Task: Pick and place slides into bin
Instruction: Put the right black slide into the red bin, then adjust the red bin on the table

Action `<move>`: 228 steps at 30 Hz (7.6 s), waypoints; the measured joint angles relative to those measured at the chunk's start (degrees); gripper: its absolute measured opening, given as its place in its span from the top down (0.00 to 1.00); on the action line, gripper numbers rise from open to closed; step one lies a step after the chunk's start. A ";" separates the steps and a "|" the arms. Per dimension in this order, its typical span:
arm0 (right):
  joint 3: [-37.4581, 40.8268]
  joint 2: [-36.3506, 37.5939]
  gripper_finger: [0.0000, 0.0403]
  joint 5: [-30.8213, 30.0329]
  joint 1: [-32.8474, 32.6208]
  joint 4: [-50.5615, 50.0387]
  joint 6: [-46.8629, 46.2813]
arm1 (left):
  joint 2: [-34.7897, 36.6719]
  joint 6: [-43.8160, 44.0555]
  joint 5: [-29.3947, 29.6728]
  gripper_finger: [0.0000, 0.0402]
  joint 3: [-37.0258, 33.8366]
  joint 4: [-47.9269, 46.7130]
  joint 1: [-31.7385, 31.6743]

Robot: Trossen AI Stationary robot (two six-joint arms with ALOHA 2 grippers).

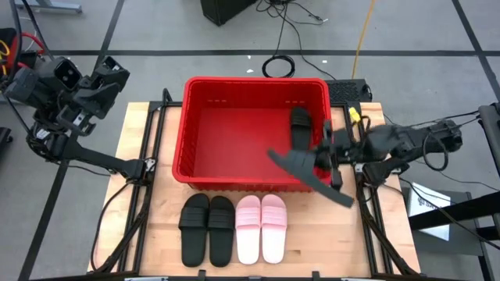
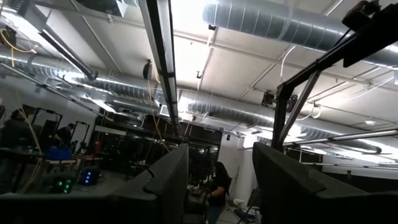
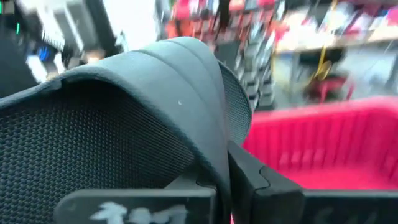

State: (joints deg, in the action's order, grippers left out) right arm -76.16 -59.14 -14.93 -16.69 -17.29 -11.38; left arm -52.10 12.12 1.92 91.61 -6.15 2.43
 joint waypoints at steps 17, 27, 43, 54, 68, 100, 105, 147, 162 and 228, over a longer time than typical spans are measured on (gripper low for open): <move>-0.07 -4.69 0.99 -20.09 14.55 0.86 10.51 | 0.00 -1.83 2.70 0.54 0.00 -0.03 -0.01; -0.02 -12.58 0.99 -25.67 19.08 -17.39 6.37 | -0.02 -4.06 4.10 0.54 0.00 -0.04 -0.01; 3.87 -21.91 0.99 -25.26 19.76 -38.73 4.51 | 0.00 -4.09 4.12 0.54 0.00 -0.11 0.00; 16.84 -19.97 0.99 -22.33 20.89 -32.74 -1.94 | 0.00 -4.15 4.10 0.54 0.00 -0.24 -0.01; 23.12 -20.00 0.99 -22.24 26.18 -28.08 0.07 | 0.00 -4.13 4.08 0.54 0.00 -0.24 -0.01; 24.65 -19.95 0.88 -21.74 29.43 -32.99 7.45 | 0.00 -4.02 4.01 0.54 0.00 -1.44 0.00; 26.21 -19.91 0.82 -22.51 29.43 -34.43 6.52 | 0.00 -4.00 3.98 0.54 0.00 -1.44 -0.01; 26.29 -4.30 0.44 -8.51 29.36 -46.31 7.18 | 0.07 -4.92 3.97 0.54 0.00 -1.81 0.00; 26.29 0.21 0.47 2.23 29.36 -42.97 -0.82 | 0.07 -4.46 2.64 0.54 0.00 -1.84 0.00; 16.48 23.15 0.48 -2.12 29.36 -64.13 -41.68 | 0.04 -4.60 2.55 0.54 0.00 -4.53 0.00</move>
State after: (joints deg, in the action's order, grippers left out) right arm -59.68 -35.99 -17.05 12.67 -81.42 -53.06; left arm -52.05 7.52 4.47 91.61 -10.69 2.43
